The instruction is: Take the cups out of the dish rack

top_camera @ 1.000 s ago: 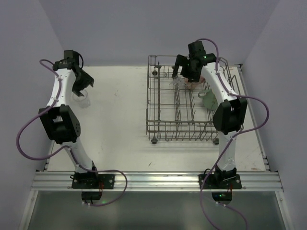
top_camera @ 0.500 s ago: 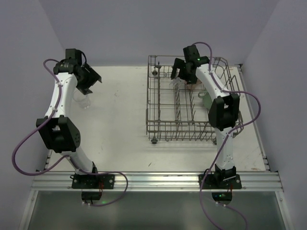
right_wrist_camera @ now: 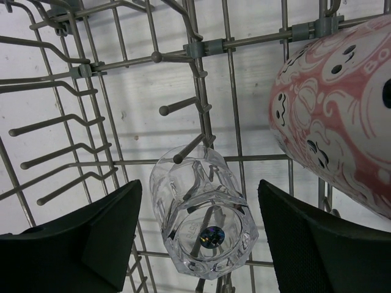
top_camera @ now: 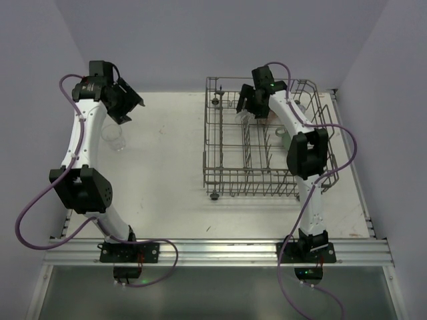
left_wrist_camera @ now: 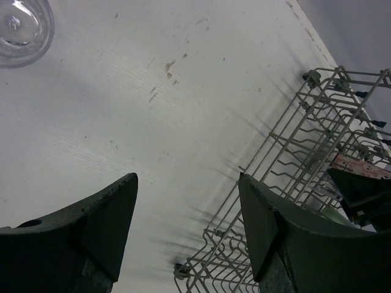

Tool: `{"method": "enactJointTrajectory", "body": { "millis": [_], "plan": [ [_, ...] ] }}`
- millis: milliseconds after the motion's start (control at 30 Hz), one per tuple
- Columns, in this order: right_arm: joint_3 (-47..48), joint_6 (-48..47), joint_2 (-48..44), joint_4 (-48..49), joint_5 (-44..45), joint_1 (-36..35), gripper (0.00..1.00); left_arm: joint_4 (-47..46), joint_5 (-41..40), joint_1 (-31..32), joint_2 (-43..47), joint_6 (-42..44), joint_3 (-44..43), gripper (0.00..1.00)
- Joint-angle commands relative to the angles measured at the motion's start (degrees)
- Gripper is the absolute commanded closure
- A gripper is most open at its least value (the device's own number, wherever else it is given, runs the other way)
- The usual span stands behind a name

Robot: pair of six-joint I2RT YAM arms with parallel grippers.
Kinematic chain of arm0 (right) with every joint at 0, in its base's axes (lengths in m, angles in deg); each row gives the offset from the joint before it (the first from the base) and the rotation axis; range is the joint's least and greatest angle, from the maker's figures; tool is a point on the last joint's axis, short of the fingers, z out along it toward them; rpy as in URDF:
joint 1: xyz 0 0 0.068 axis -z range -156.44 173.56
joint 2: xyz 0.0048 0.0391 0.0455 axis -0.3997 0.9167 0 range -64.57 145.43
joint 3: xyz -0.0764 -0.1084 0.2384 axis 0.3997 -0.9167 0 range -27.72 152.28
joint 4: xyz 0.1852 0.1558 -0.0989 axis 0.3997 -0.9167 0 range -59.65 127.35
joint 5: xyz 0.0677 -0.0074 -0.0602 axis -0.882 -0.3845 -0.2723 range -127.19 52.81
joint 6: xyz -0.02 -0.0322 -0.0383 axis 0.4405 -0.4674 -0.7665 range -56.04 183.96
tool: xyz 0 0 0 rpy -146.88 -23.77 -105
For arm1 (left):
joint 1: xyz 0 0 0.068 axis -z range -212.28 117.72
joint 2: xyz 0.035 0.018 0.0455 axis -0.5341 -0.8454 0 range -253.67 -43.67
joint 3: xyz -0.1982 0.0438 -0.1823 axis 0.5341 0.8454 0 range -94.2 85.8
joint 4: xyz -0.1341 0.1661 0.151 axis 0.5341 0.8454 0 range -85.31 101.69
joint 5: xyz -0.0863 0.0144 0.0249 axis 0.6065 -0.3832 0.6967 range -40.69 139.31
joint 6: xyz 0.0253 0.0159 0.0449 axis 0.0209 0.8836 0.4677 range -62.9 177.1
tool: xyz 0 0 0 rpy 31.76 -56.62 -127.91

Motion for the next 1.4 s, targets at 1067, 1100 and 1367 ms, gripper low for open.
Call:
{"method": "enactJointTrajectory", "body": {
  "millis": [1067,1100,1367],
  "plan": [
    [4.8,-0.4,-22.3,-9.3,3.2,0.8,1.00,-37.8,40.2,13.1,-3.0,-8.8,-1.3,0.28],
    [4.6,-0.2,-23.6,-9.9,2.4,0.7,1.00,-40.0,41.1,13.7,-2.9,-9.7,-0.5,0.28],
    [-9.5,4.2,-40.6,-12.0,-11.9,0.8,1.00,-73.9,50.9,20.8,-1.9,-30.4,9.2,0.32]
  ]
}}
